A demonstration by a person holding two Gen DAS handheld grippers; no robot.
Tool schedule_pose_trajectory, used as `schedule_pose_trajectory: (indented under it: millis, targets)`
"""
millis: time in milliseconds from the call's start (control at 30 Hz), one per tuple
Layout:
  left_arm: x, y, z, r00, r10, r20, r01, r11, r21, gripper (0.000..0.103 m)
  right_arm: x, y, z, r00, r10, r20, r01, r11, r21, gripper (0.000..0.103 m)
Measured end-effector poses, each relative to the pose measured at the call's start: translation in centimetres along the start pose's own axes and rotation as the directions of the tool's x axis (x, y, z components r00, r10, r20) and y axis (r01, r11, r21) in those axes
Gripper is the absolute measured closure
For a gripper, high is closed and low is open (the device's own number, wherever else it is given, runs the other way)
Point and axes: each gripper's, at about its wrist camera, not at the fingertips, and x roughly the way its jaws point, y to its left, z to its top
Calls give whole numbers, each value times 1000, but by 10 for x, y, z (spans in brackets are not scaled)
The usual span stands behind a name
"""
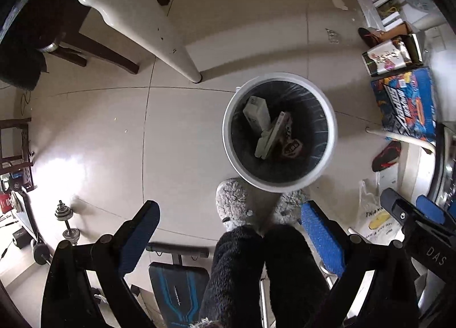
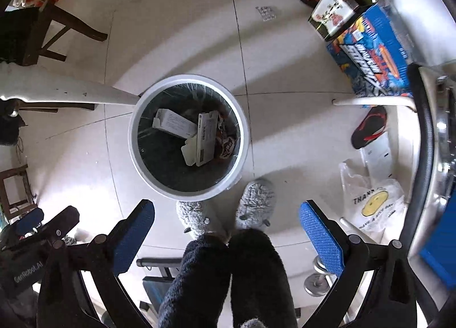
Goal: Collect trash
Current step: 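Raise both tools from the bin back over the table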
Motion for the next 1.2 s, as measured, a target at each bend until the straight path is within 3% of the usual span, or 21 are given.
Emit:
schedule_pose_trajectory:
  millis: [533,800,1000,1200]
  targets:
    - [-148,0,-60,998,-52,43,49,996,81,2,-183,9,-56,996,20,91,-18,999,-26,0]
    - [-233,7,-75,988,-93,123,79,991,109,2,-281,16,-85,991,31,134,-29,999,-15,0]
    - [-294,10,-50,961,-96,261,69,992,109,2,-348,12,-87,977,84,194,-96,994,54,0]
    - [-350,3,12,917,-93,387,63,994,90,2,-404,-4,-45,957,136,256,-172,977,123,0]
